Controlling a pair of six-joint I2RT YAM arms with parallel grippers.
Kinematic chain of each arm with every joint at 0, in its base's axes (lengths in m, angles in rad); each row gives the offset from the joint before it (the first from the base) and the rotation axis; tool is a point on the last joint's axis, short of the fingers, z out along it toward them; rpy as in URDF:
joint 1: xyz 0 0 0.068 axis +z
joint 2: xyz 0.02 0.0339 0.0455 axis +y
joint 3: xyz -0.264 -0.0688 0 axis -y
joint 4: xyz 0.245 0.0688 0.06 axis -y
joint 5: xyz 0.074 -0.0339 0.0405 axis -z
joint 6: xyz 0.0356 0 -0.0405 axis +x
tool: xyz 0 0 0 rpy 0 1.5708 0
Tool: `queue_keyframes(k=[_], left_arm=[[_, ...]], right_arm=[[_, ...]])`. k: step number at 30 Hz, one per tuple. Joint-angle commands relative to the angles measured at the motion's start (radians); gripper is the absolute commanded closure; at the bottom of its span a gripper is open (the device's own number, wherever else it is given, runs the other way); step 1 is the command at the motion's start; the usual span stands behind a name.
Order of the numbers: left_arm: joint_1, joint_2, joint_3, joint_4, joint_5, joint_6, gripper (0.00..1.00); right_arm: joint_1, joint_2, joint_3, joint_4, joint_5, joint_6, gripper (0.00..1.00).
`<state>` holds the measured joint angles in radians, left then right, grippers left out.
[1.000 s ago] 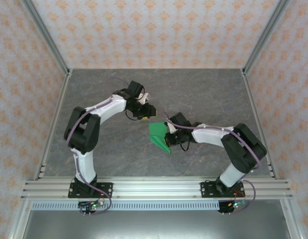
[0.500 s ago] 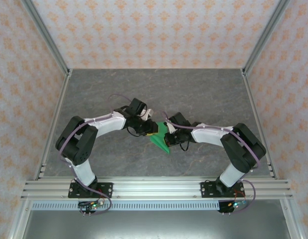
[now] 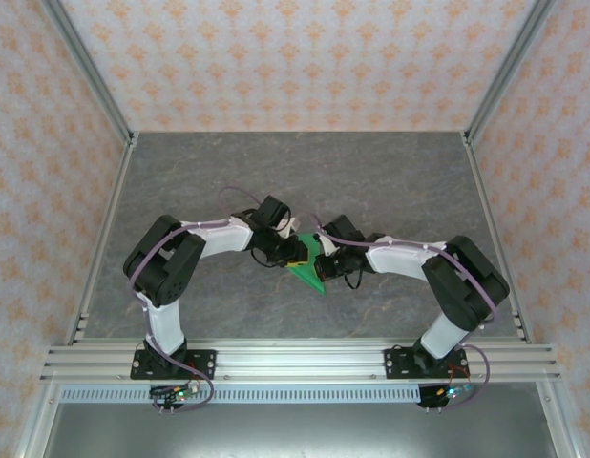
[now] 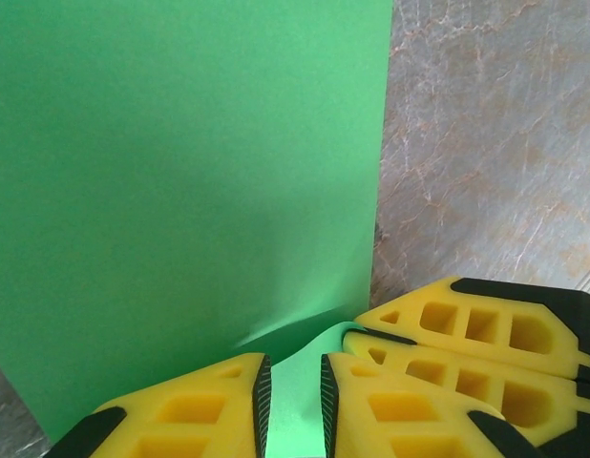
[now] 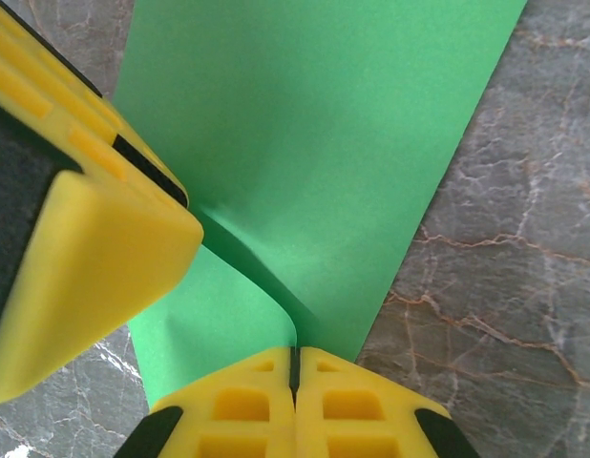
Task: Fold a paper plane with a square sheet of paper (fold left side to right side)
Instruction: Third fold the triangle at the center of the table.
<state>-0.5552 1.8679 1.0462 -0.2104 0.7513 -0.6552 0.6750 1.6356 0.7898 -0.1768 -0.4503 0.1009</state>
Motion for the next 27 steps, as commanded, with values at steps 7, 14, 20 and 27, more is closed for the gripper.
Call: queue_keyframes(k=[7, 14, 20, 27], left_arm=[[-0.006, -0.032, -0.048, 0.018, -0.036, -0.001, 0.77], [-0.007, -0.038, -0.053, 0.017, -0.042, 0.0, 0.77], [-0.006, -0.039, -0.051, 0.017, -0.044, 0.002, 0.77], [-0.006, -0.039, -0.048, 0.019, -0.044, 0.0, 0.77]], right_arm=[[0.025, 0.029, 0.015, -0.102, 0.001, -0.01, 0.84], [0.01, -0.06, 0.036, -0.115, 0.013, 0.015, 0.67], [-0.017, -0.178, 0.01, -0.134, 0.002, 0.043, 0.51], [-0.015, -0.226, -0.063, -0.023, -0.258, 0.15, 0.56]])
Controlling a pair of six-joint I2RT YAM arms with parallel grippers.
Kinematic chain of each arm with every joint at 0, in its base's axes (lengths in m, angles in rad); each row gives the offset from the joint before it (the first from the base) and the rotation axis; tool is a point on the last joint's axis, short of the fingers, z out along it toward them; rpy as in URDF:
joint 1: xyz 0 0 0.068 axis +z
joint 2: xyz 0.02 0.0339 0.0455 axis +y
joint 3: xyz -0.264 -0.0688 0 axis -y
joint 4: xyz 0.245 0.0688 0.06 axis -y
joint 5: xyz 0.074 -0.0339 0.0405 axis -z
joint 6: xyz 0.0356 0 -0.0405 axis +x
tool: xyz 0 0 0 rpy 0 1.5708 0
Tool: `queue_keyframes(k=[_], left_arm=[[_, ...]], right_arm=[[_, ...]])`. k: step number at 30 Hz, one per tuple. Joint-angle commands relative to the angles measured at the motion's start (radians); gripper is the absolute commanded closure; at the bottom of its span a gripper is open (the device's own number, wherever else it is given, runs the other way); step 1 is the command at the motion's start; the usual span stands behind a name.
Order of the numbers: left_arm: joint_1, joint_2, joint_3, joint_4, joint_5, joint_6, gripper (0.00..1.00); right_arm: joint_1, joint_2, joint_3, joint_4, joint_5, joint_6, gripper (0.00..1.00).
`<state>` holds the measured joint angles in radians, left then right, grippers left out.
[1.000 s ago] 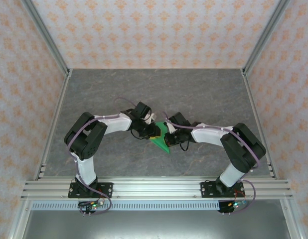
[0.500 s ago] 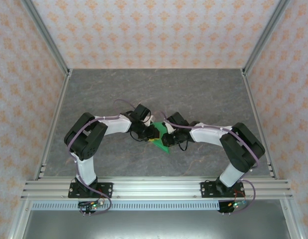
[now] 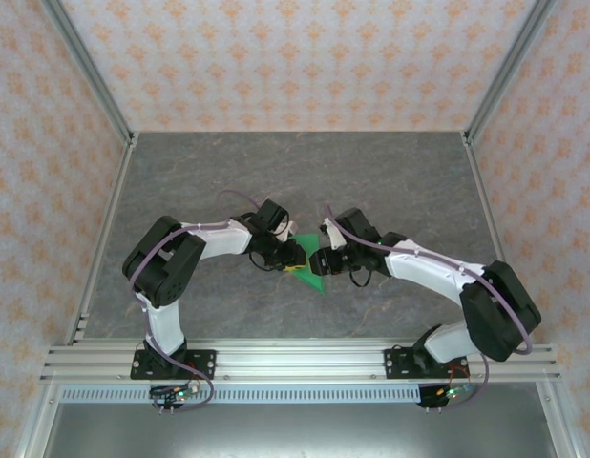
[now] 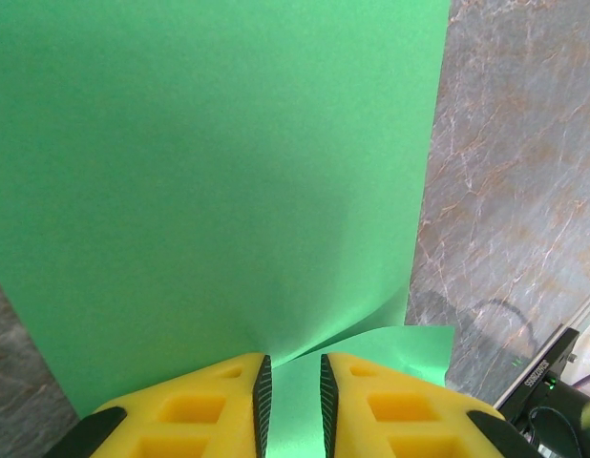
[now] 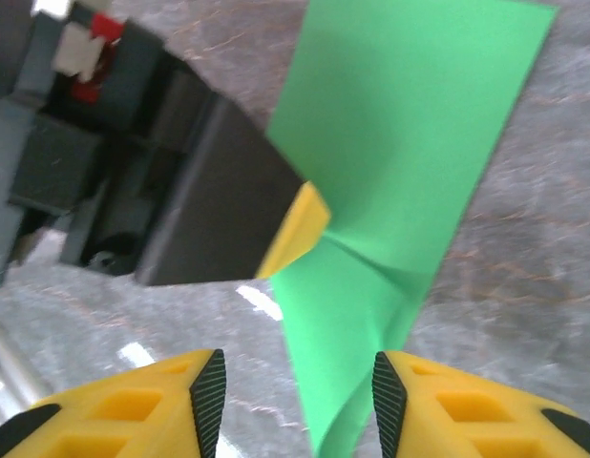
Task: Fold a paper plane with a square sheet of paper (fold left side to right side)
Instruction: Third fold the triangle at the center of the table.
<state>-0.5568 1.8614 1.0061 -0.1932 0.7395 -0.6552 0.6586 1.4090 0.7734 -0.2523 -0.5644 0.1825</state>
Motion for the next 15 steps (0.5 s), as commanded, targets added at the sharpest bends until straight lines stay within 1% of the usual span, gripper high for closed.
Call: queue_keyframes(k=[1, 4, 6, 11, 15], left_arm=[[-0.006, -0.033, -0.008, 0.003, -0.033, 0.0, 0.77], [-0.005, -0.031, -0.006, 0.004, -0.032, -0.001, 0.77], [-0.006, -0.031, -0.005, 0.004, -0.033, -0.001, 0.77], [-0.005, -0.031, -0.005, 0.001, -0.034, 0.0, 0.77], [-0.005, -0.031, -0.005, 0.0, -0.034, 0.002, 0.77]], right_arm=[[0.004, 0.004, -0.063, 0.085, -0.174, 0.093, 0.57], [0.026, 0.029, -0.096, 0.189, -0.236, 0.155, 0.58], [0.044, 0.059, -0.09, 0.2, -0.247, 0.162, 0.58], [0.058, 0.126, -0.062, 0.181, -0.2, 0.151, 0.58], [0.058, 0.145, -0.045, 0.162, -0.169, 0.136, 0.58]])
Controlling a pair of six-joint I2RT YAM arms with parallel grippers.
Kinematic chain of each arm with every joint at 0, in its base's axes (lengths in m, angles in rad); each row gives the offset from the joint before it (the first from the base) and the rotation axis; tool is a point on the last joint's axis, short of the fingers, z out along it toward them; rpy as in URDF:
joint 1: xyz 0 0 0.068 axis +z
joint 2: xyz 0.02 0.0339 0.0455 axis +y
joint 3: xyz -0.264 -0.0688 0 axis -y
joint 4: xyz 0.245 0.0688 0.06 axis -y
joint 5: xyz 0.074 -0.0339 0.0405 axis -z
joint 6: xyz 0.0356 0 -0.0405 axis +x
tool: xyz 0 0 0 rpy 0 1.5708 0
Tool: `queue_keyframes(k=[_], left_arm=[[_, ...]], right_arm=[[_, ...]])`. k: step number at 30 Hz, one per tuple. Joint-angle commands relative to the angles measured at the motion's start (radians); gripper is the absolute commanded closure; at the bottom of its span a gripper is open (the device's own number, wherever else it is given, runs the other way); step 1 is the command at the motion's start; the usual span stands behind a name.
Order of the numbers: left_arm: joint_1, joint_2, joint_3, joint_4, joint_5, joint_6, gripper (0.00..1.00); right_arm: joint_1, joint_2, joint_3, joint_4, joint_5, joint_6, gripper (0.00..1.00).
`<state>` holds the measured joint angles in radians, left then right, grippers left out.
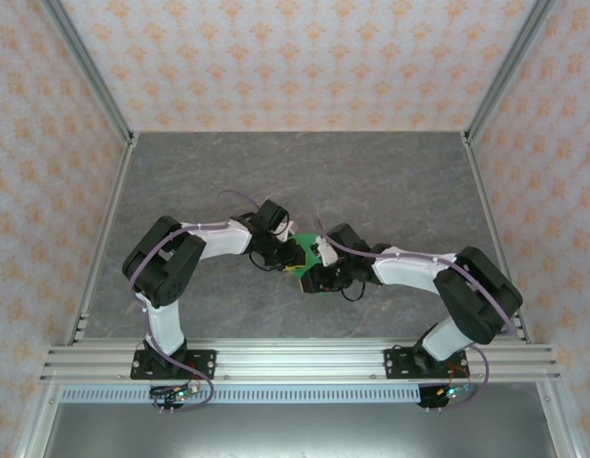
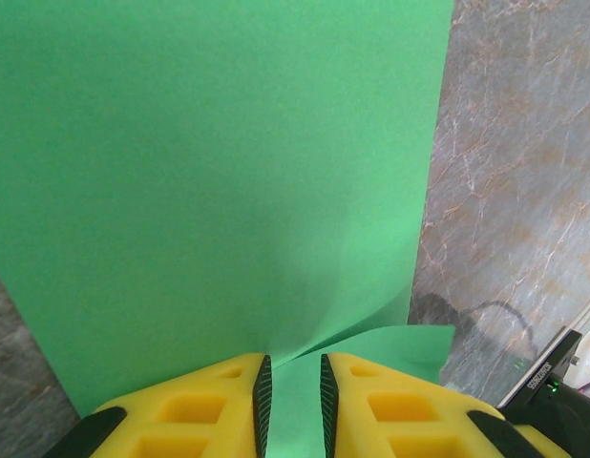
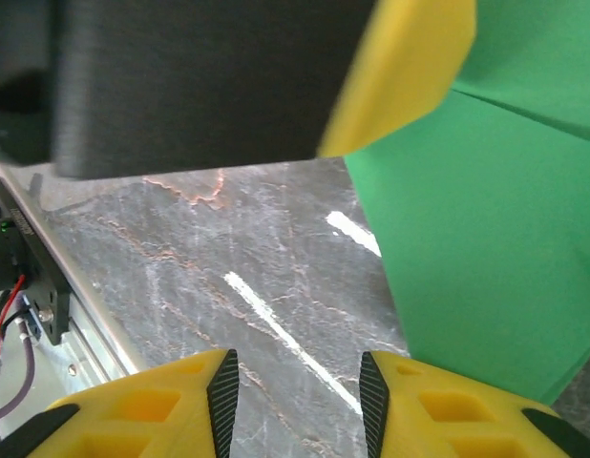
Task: Fold a paper plane with a square sheet of paper (fold left side to right side)
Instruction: Third fold the triangle at the center of the table.
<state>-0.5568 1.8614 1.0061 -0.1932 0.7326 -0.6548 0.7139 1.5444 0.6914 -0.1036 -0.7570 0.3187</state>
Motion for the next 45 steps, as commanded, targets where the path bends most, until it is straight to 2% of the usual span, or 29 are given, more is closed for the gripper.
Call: queue_keyframes(k=[1, 14, 27, 37, 45], left_arm=[[-0.005, -0.031, -0.004, -0.002, -0.027, 0.003, 0.77], [-0.005, -0.031, 0.002, -0.005, -0.031, 0.004, 0.77], [-0.005, -0.049, 0.001, -0.014, -0.033, 0.006, 0.77], [-0.005, -0.162, -0.004, -0.049, -0.057, 0.025, 0.75], [-0.046, -0.177, -0.036, -0.003, -0.013, 0.005, 0.8]], right_arm=[[0.002, 0.009, 0.039, 0.006, 0.029, -0.004, 0.58], [0.004, 0.04, 0.056, -0.094, 0.083, -0.064, 0.58], [0.007, 0.064, 0.051, -0.121, 0.103, -0.072, 0.61], [-0.002, 0.069, 0.017, -0.197, 0.168, -0.023, 0.91], [-0.011, 0.084, 0.006, -0.182, 0.159, -0.021, 0.97]])
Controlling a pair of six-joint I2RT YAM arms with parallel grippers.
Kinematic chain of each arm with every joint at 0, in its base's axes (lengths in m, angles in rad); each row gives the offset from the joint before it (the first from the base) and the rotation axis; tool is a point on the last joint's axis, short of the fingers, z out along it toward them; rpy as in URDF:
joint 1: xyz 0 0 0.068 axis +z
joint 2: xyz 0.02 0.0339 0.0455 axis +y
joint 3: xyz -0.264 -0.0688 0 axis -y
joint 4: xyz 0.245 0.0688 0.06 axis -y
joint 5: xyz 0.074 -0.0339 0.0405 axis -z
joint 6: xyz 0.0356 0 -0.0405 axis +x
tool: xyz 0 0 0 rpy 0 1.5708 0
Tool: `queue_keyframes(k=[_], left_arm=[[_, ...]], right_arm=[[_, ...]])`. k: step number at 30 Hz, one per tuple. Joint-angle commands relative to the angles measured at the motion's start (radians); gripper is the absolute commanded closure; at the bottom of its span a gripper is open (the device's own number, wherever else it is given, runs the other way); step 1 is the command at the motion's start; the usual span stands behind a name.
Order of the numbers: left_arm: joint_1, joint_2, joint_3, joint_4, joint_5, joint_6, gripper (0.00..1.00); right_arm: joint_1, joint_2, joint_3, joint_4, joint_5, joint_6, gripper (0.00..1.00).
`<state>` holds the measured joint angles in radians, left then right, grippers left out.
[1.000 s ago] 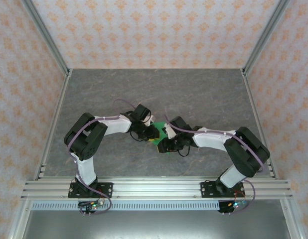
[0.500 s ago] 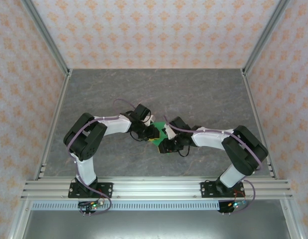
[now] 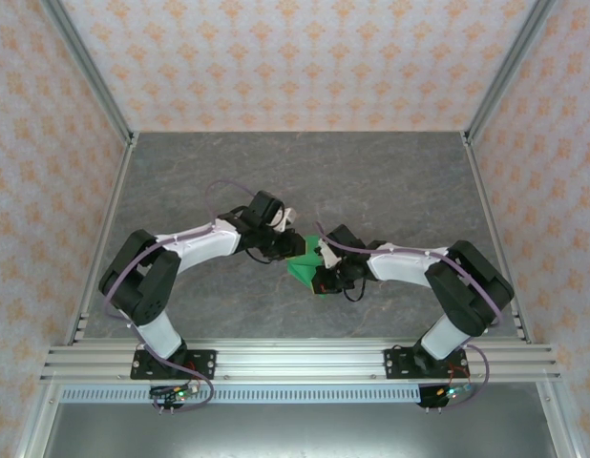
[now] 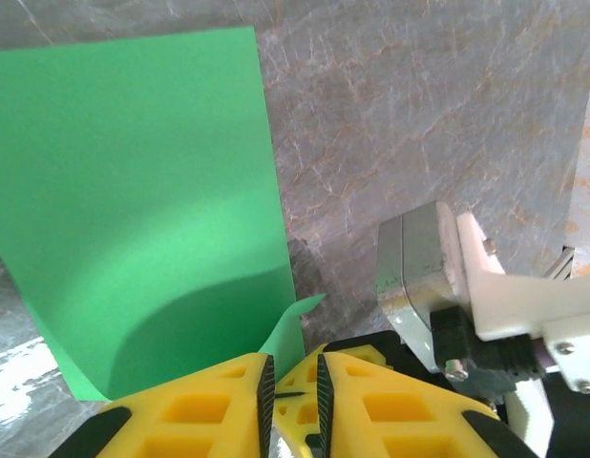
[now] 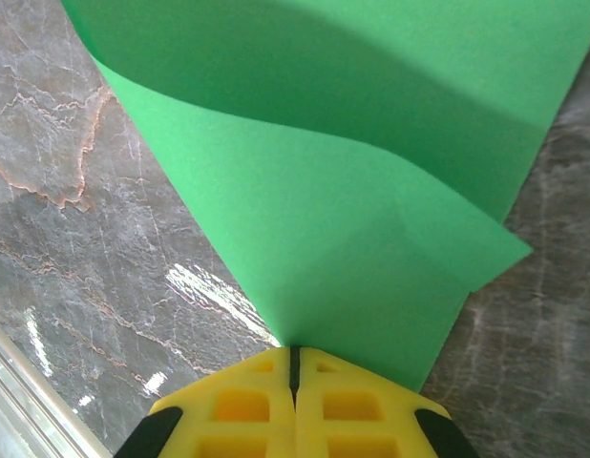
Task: Fold a paper plane with a square sheet of paper (fold left side to right side)
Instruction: Third fold the triangle at the center of the table.
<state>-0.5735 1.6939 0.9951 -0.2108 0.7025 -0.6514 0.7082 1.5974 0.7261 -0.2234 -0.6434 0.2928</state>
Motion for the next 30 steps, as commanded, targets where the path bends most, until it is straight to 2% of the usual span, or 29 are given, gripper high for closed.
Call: queue_keyframes(k=[1, 6, 16, 30], left_arm=[[-0.04, -0.004, -0.027, 0.027, 0.017, -0.006, 0.8], [-0.073, 0.034, -0.028, 0.067, 0.009, -0.037, 0.81], [-0.083, 0.107, -0.015, 0.061, -0.021, -0.036, 0.81], [-0.082, 0.09, -0.068, 0.037, -0.049, -0.019, 0.82]], right_arm=[[-0.006, 0.034, -0.026, -0.06, 0.044, 0.004, 0.97], [-0.006, 0.049, -0.019, -0.055, 0.041, 0.002, 0.98], [-0.006, 0.053, -0.012, -0.068, 0.046, -0.001, 0.98], [-0.006, 0.067, 0.007, -0.104, 0.06, -0.02, 0.98]])
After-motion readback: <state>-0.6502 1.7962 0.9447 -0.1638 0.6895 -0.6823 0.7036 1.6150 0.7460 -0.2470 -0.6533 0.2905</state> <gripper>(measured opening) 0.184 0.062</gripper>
